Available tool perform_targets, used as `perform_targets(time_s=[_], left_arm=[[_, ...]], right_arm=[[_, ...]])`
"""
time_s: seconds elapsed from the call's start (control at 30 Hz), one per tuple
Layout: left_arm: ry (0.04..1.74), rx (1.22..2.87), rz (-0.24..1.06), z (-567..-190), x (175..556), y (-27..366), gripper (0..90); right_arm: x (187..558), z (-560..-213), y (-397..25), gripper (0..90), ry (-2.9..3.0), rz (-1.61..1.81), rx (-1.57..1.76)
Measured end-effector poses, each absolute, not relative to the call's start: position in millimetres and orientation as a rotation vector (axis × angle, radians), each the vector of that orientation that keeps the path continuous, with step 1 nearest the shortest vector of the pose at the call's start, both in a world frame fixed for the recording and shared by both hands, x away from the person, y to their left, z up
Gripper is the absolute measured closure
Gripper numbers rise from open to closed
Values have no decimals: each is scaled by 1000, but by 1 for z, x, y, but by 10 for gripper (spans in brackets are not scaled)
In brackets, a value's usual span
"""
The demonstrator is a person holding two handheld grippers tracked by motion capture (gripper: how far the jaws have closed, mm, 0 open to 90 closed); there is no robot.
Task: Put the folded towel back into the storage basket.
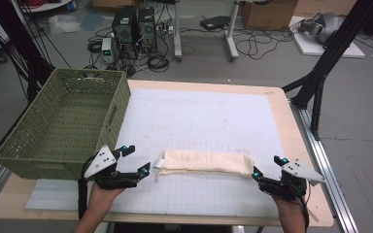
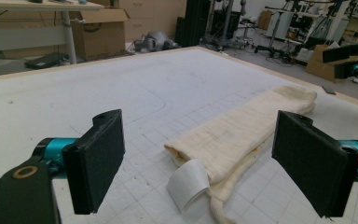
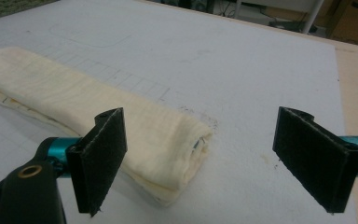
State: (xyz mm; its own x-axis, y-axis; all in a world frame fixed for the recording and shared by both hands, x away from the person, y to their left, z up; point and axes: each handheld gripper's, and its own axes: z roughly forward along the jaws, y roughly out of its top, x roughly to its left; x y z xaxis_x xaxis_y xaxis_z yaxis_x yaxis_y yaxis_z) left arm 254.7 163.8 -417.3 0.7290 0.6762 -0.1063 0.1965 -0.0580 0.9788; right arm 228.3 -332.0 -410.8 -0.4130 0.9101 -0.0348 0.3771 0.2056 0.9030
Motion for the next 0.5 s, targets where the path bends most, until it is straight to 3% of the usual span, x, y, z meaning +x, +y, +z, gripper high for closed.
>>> perform_targets(time_s=[0.5], left_arm=[[739, 1625, 441, -416, 256, 162, 173]], right_arm=[[225, -411, -335, 164, 1886, 1172, 1205]])
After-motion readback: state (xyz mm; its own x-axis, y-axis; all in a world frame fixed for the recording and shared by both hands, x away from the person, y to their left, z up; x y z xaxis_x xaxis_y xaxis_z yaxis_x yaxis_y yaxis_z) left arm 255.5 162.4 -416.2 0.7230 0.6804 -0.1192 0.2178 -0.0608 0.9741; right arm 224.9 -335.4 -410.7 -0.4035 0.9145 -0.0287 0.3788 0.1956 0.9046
